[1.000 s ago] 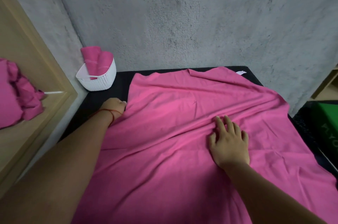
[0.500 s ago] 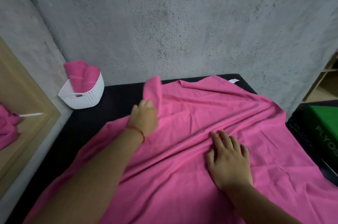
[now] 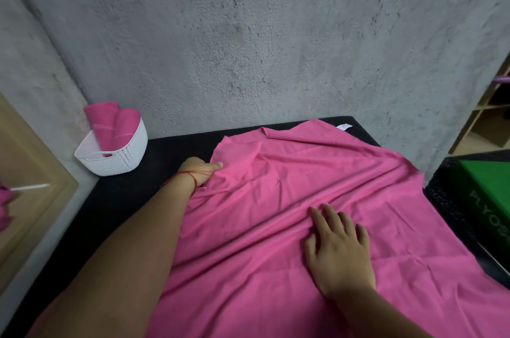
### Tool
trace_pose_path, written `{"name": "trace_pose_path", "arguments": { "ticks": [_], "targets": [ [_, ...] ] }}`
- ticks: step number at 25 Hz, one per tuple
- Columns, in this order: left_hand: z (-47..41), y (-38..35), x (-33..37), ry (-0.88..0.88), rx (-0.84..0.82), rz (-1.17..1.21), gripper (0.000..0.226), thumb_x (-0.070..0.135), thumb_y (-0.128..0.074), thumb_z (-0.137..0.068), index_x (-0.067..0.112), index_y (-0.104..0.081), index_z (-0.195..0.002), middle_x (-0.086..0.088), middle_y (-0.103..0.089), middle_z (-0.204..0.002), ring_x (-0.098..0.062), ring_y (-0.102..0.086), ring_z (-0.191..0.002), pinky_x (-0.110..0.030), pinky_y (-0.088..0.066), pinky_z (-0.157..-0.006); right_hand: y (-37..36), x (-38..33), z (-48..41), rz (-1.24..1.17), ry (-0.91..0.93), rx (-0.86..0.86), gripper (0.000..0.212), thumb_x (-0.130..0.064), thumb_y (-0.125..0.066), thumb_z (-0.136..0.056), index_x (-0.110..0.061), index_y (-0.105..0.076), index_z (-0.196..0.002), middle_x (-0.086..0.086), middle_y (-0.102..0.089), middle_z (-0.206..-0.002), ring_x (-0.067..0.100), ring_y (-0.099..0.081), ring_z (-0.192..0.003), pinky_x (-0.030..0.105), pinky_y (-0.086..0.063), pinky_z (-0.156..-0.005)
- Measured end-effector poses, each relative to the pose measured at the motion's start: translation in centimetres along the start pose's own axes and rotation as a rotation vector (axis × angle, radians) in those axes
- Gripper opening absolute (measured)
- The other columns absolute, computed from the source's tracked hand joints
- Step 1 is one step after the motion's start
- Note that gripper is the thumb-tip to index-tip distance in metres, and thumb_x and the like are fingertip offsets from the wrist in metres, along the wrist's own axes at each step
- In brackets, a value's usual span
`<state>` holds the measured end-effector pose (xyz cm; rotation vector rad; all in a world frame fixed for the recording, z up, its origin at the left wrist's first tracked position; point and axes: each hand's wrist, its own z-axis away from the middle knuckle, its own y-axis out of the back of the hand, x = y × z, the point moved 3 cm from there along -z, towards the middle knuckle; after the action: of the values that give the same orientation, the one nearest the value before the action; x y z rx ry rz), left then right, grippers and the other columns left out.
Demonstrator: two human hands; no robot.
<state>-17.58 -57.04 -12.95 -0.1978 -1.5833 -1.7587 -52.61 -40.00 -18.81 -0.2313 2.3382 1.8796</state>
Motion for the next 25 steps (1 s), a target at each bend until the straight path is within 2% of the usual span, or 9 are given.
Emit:
{"name": "trace_pose_path", "arguments": {
  "ticks": [2, 4, 7, 10, 12, 14, 16, 19, 25],
  "targets": [
    [-0.7, 0.5, 0.2, 0.043, -0.042, 0.062, 0.028, 0.038, -0.083, -0.082, 0.011, -0.079, -0.089, -0.008, -0.069, -0.080, -0.024, -0.063, -0.071, -0.026, -0.046, -0.059, 0.0, 0.1, -0.2, -0.003, -0.004, 0.007, 0.065, -0.050, -0.042, -0.093, -0.032, -0.052, -0.155, -0.004, -0.049, -0.161, 0.028, -0.044, -0.144, 0.057, -0.033, -0.116],
    [-1.7, 2.2, 0.2, 0.012, -0.024, -0.064, 0.026, 0.030, -0.082, -0.077, 0.009, -0.081, -0.092, -0.012, -0.074, -0.083, -0.026, -0.066, -0.073, -0.028, -0.052, -0.066, 0.0, 0.2, 0.0, -0.004, -0.006, -0.001, 0.066, -0.050, -0.041, -0.093, -0.032, -0.051, -0.155, -0.004, -0.048, -0.161, 0.028, -0.044, -0.145, 0.057, -0.032, -0.116],
    [-3.8, 7.7, -0.1, 0.028, 0.356, -0.199, 0.036, 0.025, -0.069, -0.082, 0.006, -0.076, -0.112, -0.020, -0.073, -0.118, -0.039, -0.069, -0.110, -0.045, -0.057, -0.094, 0.1, 0.4, 0.0, -0.008, -0.006, 0.012, 0.067, -0.050, -0.041, -0.092, -0.033, -0.048, -0.157, -0.004, -0.045, -0.163, 0.028, -0.043, -0.145, 0.057, -0.033, -0.116],
    [-3.5, 11.3, -0.9, 0.069, 0.664, -0.014, 0.043, 0.010, -0.056, -0.095, 0.001, -0.055, -0.138, -0.025, -0.056, -0.141, -0.047, -0.057, -0.126, -0.053, -0.048, -0.103, 0.0, 0.3, 0.0, -0.030, -0.008, 0.012, 0.071, -0.050, -0.044, -0.091, -0.033, -0.045, -0.159, -0.004, -0.043, -0.165, 0.028, -0.044, -0.145, 0.057, -0.035, -0.116],
    [-2.3, 8.9, -0.2, -0.012, 0.624, -0.038, 0.047, 0.014, -0.054, -0.096, 0.005, -0.047, -0.142, -0.023, -0.048, -0.144, -0.047, -0.053, -0.128, -0.056, -0.046, -0.102, 0.0, 0.3, 0.0, -0.036, -0.017, 0.007, 0.073, -0.050, -0.045, -0.090, -0.033, -0.042, -0.161, -0.004, -0.041, -0.166, 0.028, -0.043, -0.146, 0.058, -0.035, -0.117],
    [-0.6, 3.6, 0.3, -0.159, 0.426, -0.246, 0.045, 0.029, -0.051, -0.097, 0.013, -0.051, -0.139, -0.018, -0.049, -0.144, -0.042, -0.049, -0.131, -0.055, -0.044, -0.106, -0.1, 0.2, 0.1, -0.037, -0.016, 0.006, 0.073, -0.050, -0.045, -0.090, -0.032, -0.040, -0.162, -0.004, -0.040, -0.167, 0.028, -0.043, -0.146, 0.058, -0.034, -0.117],
    [1.5, -1.6, -0.6, -0.170, 0.226, -0.437, 0.054, 0.048, -0.046, -0.099, 0.019, -0.049, -0.143, -0.013, -0.045, -0.153, -0.037, -0.040, -0.141, -0.056, -0.035, -0.114, 0.0, 0.1, 0.0, -0.039, -0.015, -0.001, 0.074, -0.050, -0.045, -0.090, -0.032, -0.040, -0.162, -0.003, -0.040, -0.167, 0.028, -0.043, -0.146, 0.057, -0.034, -0.117],
    [4.2, -4.6, -2.0, -0.156, 0.216, -0.572, 0.062, 0.059, -0.037, -0.101, 0.026, -0.040, -0.153, -0.005, -0.028, -0.167, -0.033, -0.017, -0.156, -0.064, -0.016, -0.119, 0.0, 0.2, 0.0, -0.046, -0.016, 0.001, 0.075, -0.050, -0.043, -0.091, -0.032, -0.036, -0.164, -0.002, -0.038, -0.168, 0.027, -0.042, -0.147, 0.056, -0.033, -0.118],
    [8.7, -5.3, -4.6, -0.185, 0.211, -0.597, 0.065, 0.065, -0.032, -0.101, 0.032, -0.035, -0.156, -0.002, -0.028, -0.168, -0.031, -0.016, -0.157, -0.066, -0.015, -0.120, -0.4, 0.6, -0.2, -0.079, -0.026, -0.034, 0.081, -0.053, -0.034, -0.095, -0.035, -0.010, -0.170, 0.001, -0.016, -0.177, 0.027, -0.030, -0.156, 0.055, -0.024, -0.124]
  ]
}}
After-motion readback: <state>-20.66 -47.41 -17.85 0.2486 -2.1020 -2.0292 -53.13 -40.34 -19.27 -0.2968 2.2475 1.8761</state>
